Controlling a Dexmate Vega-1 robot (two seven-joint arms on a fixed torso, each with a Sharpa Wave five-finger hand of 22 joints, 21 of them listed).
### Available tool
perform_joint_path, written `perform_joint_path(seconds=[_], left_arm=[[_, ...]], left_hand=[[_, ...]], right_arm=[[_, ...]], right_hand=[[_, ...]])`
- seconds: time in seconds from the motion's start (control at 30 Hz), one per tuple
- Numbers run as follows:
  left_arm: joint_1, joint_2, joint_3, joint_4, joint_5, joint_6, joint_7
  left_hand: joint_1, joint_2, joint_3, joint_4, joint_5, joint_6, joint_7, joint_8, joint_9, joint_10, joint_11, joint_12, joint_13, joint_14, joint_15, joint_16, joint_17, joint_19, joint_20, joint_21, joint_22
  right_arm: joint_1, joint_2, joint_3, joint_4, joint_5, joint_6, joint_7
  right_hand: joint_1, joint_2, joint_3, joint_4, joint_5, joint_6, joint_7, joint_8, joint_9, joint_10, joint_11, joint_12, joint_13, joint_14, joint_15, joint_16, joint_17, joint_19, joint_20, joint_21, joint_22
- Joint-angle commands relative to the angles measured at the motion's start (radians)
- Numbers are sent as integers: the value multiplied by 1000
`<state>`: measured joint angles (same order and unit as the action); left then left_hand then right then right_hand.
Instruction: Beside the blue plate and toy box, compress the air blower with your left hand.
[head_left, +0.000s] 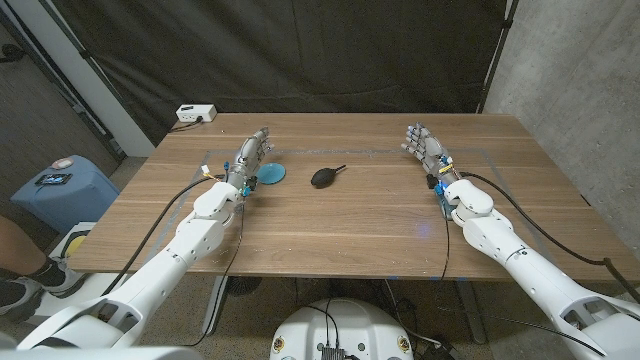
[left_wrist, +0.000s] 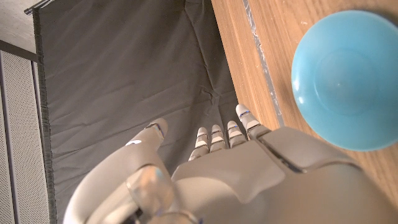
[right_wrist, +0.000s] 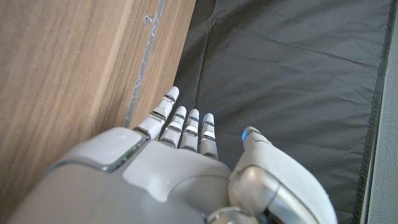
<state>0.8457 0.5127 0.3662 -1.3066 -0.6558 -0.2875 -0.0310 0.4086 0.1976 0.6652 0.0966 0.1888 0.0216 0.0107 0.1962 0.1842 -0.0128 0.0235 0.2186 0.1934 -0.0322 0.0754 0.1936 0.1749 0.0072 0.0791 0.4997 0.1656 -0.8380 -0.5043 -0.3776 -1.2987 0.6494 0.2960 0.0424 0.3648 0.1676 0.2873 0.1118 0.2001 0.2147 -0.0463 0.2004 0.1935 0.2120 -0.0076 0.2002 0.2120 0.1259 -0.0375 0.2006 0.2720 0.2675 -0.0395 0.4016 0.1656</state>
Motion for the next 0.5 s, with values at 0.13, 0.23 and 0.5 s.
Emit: perform_joint_path(seconds=[0.13,0.23,0.5], left_arm=[[35,11,-9,-45,-8,4,18],[42,15,-10,-57,-12,9,18],[49,24,-15,-83,-12,11,22]], left_hand=[[10,0,9,-2,7,13,0,5,3,-1,8,6,2,-1,7,4,4,0,8,5,6],[10,0,9,-3,7,14,1,4,3,-1,10,6,2,0,8,4,4,1,8,3,6],[14,-3,12,-10,8,16,4,3,3,2,16,6,2,0,10,2,2,2,8,-1,6]], right_arm=[[-27,-13,-2,-35,4,1,11],[-29,-14,0,-39,5,2,12],[-42,-24,2,-65,-1,-1,0]], right_hand=[[9,-3,8,1,4,9,0,6,3,9,-1,6,2,8,-28,6,0,9,-31,2,2],[9,-3,8,1,3,9,0,6,3,10,-1,6,2,8,-28,6,-1,10,-31,1,2],[8,-3,11,0,3,10,0,6,3,10,-1,6,1,8,-28,6,-3,11,-31,-3,2]])
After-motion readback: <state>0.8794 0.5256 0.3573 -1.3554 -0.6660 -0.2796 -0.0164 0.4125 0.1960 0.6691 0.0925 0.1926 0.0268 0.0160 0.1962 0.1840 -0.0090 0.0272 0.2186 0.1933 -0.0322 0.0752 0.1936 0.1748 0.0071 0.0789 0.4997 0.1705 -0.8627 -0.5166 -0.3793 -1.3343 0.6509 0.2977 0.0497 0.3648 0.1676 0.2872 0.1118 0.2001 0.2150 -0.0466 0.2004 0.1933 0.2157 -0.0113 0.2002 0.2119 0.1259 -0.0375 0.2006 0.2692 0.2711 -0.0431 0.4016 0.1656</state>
